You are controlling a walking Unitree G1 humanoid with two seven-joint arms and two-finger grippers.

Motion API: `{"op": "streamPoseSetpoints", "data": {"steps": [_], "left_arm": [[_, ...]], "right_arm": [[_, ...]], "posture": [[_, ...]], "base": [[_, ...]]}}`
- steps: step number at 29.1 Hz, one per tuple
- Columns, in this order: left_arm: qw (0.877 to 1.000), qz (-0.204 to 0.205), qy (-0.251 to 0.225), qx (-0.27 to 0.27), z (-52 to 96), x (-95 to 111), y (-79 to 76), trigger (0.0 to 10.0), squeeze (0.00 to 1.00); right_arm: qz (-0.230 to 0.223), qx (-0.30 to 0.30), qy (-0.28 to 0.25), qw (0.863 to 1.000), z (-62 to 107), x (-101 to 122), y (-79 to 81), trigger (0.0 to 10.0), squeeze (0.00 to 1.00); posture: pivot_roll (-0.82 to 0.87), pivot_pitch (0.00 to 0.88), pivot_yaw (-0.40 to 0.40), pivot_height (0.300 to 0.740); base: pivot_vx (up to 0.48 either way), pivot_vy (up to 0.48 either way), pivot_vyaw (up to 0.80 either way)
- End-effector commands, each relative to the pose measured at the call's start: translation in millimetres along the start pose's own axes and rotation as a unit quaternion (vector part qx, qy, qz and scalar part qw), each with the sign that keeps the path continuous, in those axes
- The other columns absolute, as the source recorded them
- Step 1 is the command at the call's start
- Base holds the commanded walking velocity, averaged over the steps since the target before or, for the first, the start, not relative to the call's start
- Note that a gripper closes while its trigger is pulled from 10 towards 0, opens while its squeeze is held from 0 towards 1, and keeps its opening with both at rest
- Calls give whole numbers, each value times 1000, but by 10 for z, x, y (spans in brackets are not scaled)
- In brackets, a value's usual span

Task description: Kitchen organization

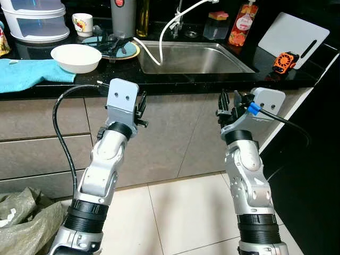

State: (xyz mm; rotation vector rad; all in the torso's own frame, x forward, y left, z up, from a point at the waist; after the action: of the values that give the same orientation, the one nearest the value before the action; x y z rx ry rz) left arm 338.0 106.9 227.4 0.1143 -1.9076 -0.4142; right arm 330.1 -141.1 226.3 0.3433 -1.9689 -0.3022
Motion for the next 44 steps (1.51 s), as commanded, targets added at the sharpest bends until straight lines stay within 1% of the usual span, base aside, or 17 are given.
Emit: {"op": "streamPoseSetpoints", "data": {"steps": [1, 22, 44], "left_arm": [[1000, 5, 2, -7, -13, -2, -68, 10000, 0], [1000, 7, 7, -7, 18, -15, -81, 10000, 0], [1000, 10, 7, -5, 5, -11, -96, 10000, 0]], "right_arm": [[7, -9, 5, 1000, 12, -20, -62, 10000, 0], [6, -11, 10, 1000, 35, -24, -62, 10000, 0], [8, -9, 11, 1000, 21, -18, -66, 10000, 0]], "posture": [[246, 0, -98, 740], [242, 2, -99, 740], [238, 3, -109, 740]], "base": [[0, 0, 0], [0, 0, 0], [0, 0, 0]]}}
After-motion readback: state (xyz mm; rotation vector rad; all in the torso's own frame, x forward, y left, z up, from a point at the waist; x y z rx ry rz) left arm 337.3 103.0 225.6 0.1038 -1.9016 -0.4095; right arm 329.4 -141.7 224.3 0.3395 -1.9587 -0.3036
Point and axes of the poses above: a point about 5 cm out from each wrist's last joint towards the gripper, its own z axis pointing back from the gripper into the wrist, its own x axis along the axis of the wrist's last joint, y = z × x, the point moved 1 cm from there along -z, pointing out of the wrist towards the gripper, and after that the axes turned 12 degrees about -z, right-handed, at the moved point
